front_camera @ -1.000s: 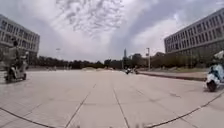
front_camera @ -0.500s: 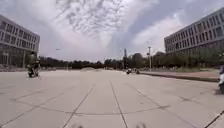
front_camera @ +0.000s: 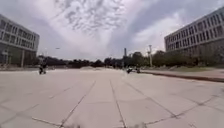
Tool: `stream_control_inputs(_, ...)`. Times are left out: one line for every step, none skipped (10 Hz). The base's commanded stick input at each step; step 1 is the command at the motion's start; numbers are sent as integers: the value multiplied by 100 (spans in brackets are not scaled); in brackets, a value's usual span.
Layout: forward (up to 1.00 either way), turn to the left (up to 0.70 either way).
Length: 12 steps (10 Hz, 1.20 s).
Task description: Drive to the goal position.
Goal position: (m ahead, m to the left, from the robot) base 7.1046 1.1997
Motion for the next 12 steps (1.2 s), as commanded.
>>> stream_control_inputs(70, 0)
stream_control_inputs(70, 0)
stream_control_inputs(70, 0)
stream_control_inputs(70, 0)
stream_control_inputs(70, 0)
stream_control_inputs(70, 0)
stream_control_inputs(70, 0)
stream_control_inputs(70, 0)
stream_control_inputs(70, 0)
stream_control_inputs(70, 0)
stream_control_inputs(70, 0)
stream_control_inputs(70, 0)
